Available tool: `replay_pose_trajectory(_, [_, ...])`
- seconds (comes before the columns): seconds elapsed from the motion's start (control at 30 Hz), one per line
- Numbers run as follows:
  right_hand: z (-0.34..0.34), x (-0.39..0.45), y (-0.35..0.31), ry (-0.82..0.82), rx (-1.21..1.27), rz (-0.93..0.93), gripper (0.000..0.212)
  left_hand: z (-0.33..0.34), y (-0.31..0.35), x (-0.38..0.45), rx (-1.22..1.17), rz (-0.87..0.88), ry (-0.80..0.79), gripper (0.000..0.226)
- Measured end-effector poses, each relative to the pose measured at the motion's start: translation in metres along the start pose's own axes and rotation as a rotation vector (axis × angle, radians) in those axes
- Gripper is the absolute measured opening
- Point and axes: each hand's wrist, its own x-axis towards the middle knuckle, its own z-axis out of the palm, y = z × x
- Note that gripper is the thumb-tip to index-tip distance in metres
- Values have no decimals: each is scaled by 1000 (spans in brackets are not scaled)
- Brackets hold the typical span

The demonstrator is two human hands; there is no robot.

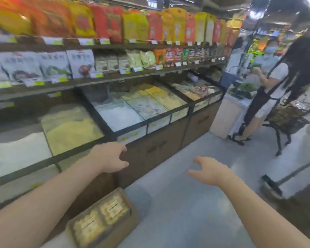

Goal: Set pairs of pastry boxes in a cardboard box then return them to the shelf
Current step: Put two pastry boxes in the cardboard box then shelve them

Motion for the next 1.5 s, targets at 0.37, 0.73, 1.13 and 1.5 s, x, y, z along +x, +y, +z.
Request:
replay_pose_trajectory(0.37, [67, 131, -168, -117, -162, -360, 67, 69, -141, -5, -207, -364, -7, 67])
replay_pose_trajectory(0.73, [227, 282, -267, -290, -24, -319, 67, 225, -247, 83, -433, -601, -78, 62])
replay_pose_trajectory(1.13, [568, 481, -262, -446, -23, -355, 53, 578, -283, 208, -619, -925, -226, 54])
replay_pose_trajectory(1.5, [785, 573, -222, -484, 74, -135, 67, 850, -321, 240, -919, -1364, -276, 97])
